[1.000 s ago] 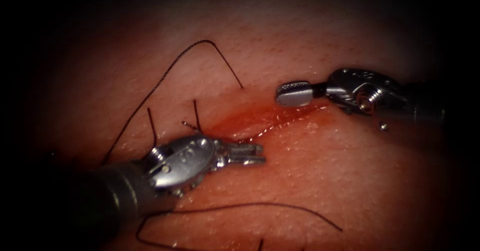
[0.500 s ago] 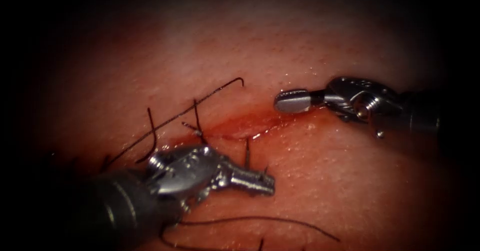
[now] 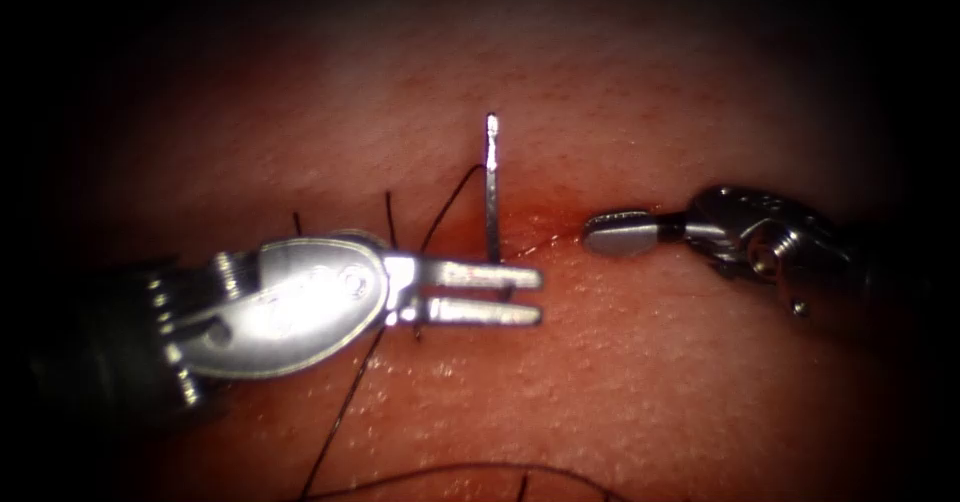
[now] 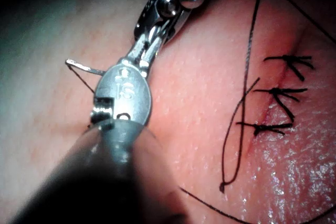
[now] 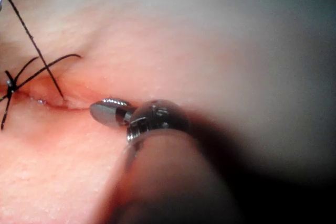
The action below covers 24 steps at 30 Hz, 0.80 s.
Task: Wound Closure
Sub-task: Pull needle the rest of the way through tissue with left grippers
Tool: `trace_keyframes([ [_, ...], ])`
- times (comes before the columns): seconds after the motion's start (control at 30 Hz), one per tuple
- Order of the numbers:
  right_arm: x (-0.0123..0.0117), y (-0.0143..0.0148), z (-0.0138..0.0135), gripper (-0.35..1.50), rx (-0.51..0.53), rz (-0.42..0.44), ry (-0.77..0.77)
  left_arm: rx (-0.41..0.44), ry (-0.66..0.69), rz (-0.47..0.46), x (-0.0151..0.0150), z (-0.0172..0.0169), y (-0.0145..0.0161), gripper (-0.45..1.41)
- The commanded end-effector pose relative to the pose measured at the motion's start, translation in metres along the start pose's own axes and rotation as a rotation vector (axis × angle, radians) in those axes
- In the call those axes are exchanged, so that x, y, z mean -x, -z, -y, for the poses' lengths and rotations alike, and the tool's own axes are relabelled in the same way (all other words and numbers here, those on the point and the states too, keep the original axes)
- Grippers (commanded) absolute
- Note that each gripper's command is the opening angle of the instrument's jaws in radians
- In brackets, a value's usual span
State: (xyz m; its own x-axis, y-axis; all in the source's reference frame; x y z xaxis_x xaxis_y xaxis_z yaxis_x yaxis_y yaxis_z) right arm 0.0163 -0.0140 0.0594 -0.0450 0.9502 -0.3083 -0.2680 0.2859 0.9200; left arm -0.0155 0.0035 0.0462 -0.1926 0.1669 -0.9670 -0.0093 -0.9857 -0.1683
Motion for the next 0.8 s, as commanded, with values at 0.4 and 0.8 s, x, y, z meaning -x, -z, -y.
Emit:
trace_keyframes([
  [0.4, -0.0001, -0.0005, 0.0009, 0.66, -0.020, -0.031, -0.016, -0.138, -0.122, -0.004, -0.0031, 0.0071, 0.0027, -0.45],
  [0.8, -0.0023, 0.0005, 0.0040, 1.08, -0.087, -0.070, -0.218, -0.150, -0.205, 0.009, 0.0047, -0.0014, -0.0015, -0.45],
])
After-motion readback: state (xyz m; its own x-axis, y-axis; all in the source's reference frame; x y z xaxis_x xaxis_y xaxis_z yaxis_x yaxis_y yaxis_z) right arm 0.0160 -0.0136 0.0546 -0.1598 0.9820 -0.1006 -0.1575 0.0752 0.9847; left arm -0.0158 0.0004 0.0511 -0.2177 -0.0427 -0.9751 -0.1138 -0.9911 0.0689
